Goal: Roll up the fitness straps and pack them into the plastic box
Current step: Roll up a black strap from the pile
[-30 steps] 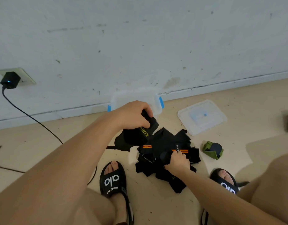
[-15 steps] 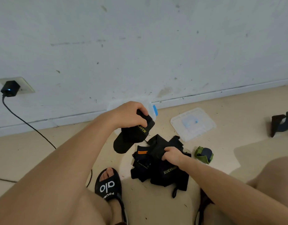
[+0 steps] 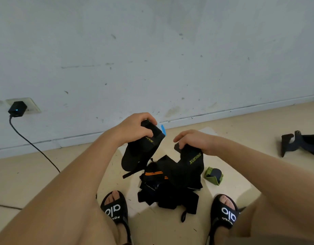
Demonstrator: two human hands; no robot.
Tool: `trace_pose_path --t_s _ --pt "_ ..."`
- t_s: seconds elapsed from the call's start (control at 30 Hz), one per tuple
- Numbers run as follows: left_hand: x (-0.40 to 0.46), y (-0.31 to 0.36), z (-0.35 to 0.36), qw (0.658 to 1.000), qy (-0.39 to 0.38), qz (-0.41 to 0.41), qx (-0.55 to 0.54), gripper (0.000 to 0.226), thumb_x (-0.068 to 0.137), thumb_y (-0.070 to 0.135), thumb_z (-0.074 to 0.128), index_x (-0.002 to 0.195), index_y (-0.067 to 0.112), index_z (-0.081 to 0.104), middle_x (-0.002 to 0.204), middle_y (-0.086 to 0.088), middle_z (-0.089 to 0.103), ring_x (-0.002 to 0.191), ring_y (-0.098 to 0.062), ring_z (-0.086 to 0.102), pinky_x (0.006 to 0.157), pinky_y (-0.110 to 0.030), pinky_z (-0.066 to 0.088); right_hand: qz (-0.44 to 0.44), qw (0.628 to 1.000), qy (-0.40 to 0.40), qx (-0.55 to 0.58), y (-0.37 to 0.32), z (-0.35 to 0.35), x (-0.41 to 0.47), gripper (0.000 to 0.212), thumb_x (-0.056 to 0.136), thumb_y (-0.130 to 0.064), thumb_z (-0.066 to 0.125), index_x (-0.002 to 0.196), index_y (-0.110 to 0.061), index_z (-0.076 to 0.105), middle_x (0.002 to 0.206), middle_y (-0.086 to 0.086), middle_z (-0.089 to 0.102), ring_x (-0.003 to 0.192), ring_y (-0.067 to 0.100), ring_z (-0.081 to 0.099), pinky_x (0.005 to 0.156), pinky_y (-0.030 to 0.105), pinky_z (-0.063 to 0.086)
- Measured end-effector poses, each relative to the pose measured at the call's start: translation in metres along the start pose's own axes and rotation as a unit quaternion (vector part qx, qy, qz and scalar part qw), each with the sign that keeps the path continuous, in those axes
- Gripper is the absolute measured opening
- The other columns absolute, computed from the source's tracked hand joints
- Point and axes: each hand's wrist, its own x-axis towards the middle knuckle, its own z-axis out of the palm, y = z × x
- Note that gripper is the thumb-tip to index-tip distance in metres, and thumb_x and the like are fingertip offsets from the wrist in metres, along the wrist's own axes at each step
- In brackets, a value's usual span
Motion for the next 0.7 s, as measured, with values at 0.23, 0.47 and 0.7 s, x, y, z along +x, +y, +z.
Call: trace_pose_path --t_s 0.23,0.47,0.7 --pt "0.011 0.009 0.002 0.999 0.026 0.013 0.032 0.015 0.09 0.018 0.073 0.098 0.03 0.069 0.113 0.008 0.069 0.111 -0.013 0.063 0.089 -0.026 0.05 -0.163 0.978 -0.036 0.128 -0.021 -0.024 -0.022 0.047 0.096 -0.003 0.067 0.138 -0.02 0.052 0.118 0.006 0.076 0.098 0.024 0.076 0.078 0.03 0.059" --pt "0.021 0.028 0.0 0.999 0.0 0.007 -0.043 0.025 0.089 0.022 0.076 0.109 0.03 0.062 0.098 0.003 0.077 0.092 -0.025 0.074 0.084 -0.042 0.061 -0.202 0.961 -0.058 0.178 -0.03 -0.04 -0.028 0.023 0.099 -0.006 0.063 0.121 -0.008 0.07 0.099 0.005 0.078 0.088 0.017 0.074 0.071 0.02 0.056" --pt "0.04 0.04 -0.005 0.975 -0.115 -0.006 -0.188 0.031 0.083 0.015 0.073 0.113 0.017 0.065 0.104 -0.02 0.076 0.086 -0.036 0.072 0.08 -0.042 0.056 -0.2 0.949 -0.098 0.221 -0.027 -0.046 -0.016 0.028 0.104 -0.017 0.055 0.126 -0.008 0.071 0.117 0.016 0.075 0.103 0.021 0.072 0.086 0.029 0.059"
